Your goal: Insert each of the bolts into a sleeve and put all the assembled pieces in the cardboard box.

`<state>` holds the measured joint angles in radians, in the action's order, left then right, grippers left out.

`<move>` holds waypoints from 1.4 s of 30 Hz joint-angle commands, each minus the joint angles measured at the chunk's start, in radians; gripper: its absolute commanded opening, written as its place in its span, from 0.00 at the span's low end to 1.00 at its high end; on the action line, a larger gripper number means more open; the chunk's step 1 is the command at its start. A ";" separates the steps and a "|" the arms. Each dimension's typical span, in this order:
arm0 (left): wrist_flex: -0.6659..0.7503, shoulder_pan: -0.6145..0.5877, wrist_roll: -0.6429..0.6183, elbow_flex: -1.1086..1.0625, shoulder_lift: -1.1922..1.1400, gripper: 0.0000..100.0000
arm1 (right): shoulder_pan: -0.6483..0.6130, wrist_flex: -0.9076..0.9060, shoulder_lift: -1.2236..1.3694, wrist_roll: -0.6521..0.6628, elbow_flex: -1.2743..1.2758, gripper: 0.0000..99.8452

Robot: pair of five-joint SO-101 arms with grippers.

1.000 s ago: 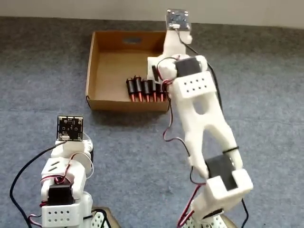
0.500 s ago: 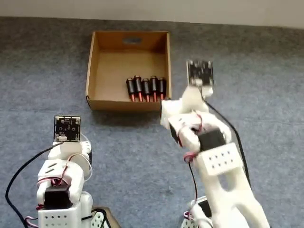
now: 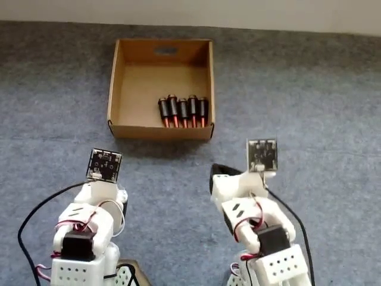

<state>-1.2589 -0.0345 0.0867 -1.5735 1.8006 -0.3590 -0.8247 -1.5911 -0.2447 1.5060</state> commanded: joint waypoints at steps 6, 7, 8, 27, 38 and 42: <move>-0.003 0.019 0.002 -0.038 0.008 0.01 | 0.008 0.019 -0.225 0.012 0.286 0.01; -0.003 0.018 0.002 -0.038 0.008 0.01 | 0.012 0.016 -0.219 0.012 0.302 0.01; -0.003 0.018 0.002 -0.038 0.008 0.01 | 0.013 0.007 -0.211 0.012 0.303 0.01; -0.066 0.018 0.002 -0.122 0.008 0.01 | 0.265 -0.412 -0.220 0.008 0.303 0.01; -0.068 0.019 0.002 -0.122 0.013 0.01 | 0.286 -0.410 -0.222 0.006 0.303 0.01; -0.069 0.022 0.002 -0.122 0.013 0.01 | 0.282 -0.412 -0.243 0.009 0.305 0.01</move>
<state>-1.3249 -0.0345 0.0867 -1.6763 1.8036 -0.0844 -1.2329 -1.8259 -0.2432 1.6701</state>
